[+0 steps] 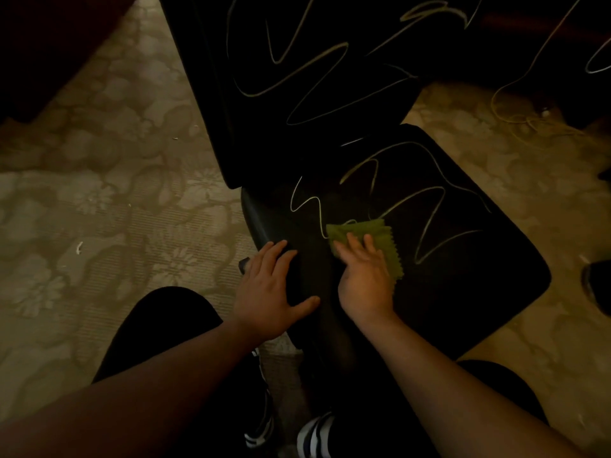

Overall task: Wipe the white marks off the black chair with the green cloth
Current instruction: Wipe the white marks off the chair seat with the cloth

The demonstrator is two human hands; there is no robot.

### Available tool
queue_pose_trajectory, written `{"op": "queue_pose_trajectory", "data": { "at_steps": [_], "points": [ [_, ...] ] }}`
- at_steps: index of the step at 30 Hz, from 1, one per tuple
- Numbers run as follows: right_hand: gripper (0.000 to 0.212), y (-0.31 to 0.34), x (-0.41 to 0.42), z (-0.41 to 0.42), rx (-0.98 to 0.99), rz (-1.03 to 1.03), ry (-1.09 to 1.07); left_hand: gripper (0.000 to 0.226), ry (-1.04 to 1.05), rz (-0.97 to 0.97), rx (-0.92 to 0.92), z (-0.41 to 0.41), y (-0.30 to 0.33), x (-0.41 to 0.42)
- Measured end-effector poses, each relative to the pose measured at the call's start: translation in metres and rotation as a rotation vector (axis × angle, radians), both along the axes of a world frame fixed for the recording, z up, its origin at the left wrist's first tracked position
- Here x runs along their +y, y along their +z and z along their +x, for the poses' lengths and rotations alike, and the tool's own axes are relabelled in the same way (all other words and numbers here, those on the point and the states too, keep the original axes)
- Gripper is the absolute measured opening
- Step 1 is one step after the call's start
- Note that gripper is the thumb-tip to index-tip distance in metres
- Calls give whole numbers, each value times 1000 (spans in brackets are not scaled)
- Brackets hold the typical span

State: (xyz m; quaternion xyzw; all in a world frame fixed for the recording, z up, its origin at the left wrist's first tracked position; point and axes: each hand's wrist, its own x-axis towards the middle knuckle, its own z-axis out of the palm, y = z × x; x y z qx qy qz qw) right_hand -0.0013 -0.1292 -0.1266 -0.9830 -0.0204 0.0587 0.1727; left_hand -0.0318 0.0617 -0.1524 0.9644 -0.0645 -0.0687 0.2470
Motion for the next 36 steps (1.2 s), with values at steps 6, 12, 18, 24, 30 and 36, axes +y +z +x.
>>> {"op": "queue_pose_trajectory", "data": {
  "at_steps": [6,12,18,24,30,36],
  "points": [
    [54,-5,4,-14,23,97,447,87,94,-83,-36,7,-3,-1],
    [56,-7,-9,16,-7,84,241,90,123,-76,-22,10,-1,-1],
    [58,-12,-13,47,-34,35,-86,88,166,-117,-8,15,2,4],
    [56,-9,17,26,22,90,320,95,206,-249,48,18,0,2],
    [56,-12,14,35,21,83,413,95,237,-293,53,22,0,0],
    [56,-13,9,68,-28,71,16,96,337,-345,111,36,3,6]
  ]
}}
